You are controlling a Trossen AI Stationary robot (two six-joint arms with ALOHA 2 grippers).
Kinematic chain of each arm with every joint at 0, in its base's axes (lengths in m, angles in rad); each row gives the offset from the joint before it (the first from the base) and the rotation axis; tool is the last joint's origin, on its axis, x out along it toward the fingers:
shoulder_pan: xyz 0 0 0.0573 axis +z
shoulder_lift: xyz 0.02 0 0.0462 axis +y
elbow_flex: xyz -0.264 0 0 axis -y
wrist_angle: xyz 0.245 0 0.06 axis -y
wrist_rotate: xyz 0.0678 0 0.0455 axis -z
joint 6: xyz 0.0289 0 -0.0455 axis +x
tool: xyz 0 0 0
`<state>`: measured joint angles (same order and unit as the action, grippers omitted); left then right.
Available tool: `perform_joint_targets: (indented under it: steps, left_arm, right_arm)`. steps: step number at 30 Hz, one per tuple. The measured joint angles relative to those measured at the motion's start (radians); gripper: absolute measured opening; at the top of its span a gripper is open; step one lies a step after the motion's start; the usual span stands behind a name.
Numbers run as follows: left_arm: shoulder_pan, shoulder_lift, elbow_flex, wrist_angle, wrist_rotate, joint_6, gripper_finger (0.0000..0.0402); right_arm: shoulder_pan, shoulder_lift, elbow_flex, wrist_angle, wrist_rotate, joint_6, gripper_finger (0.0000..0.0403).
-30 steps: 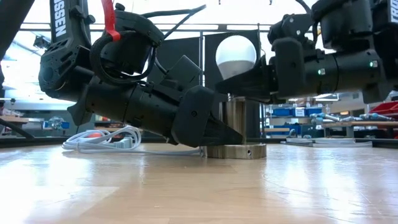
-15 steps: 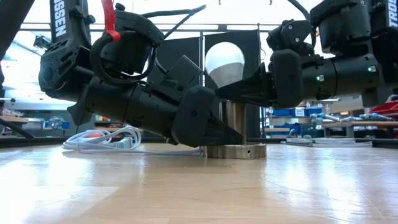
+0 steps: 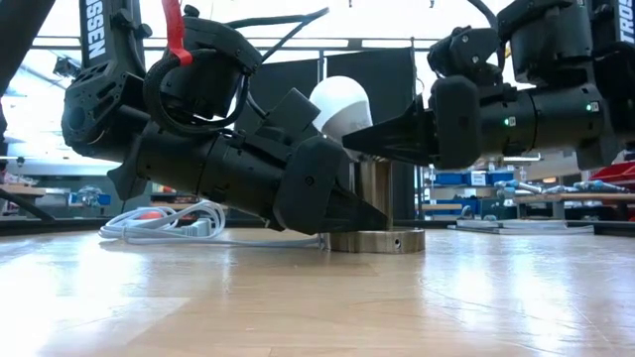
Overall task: Screw lightbulb
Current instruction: Insert the lightbulb into the lamp holder
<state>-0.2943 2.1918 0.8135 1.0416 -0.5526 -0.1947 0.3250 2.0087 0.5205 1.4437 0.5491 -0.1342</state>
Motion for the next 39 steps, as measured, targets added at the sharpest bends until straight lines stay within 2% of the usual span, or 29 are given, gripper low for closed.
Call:
perform_joint_targets:
  steps: [7,12,17,23,29,39]
  left_arm:
    - [0.000,0.000,0.000,0.000,0.000,0.003,0.0204]
    - [0.000,0.000,0.000,0.000,0.000,0.003,0.0204]
    - [0.000,0.000,0.000,0.000,0.000,0.004,0.0204]
    - [0.000,0.000,-0.001,-0.001,0.014,0.009,0.0204]
    - [0.001,-0.001,0.000,-0.002,0.064,0.042,0.0204]
    - [0.001,-0.001,0.000,-0.003,0.055,0.038,0.0213]
  right_arm:
    - [0.000,0.000,0.000,-0.007,0.000,0.007,0.0208]
    - [-0.001,0.000,0.000,-0.002,-0.002,0.012,0.0191]
    - [-0.022,-0.002,0.000,-0.021,-0.084,0.070,0.0184]
    - [-0.040,-0.004,0.002,-0.061,-0.155,0.078,0.0210]
    - [-0.041,-0.004,0.001,-0.065,-0.158,0.053,0.0241]
    - [-0.041,-0.004,0.001,-0.067,-0.158,0.053,0.0263]
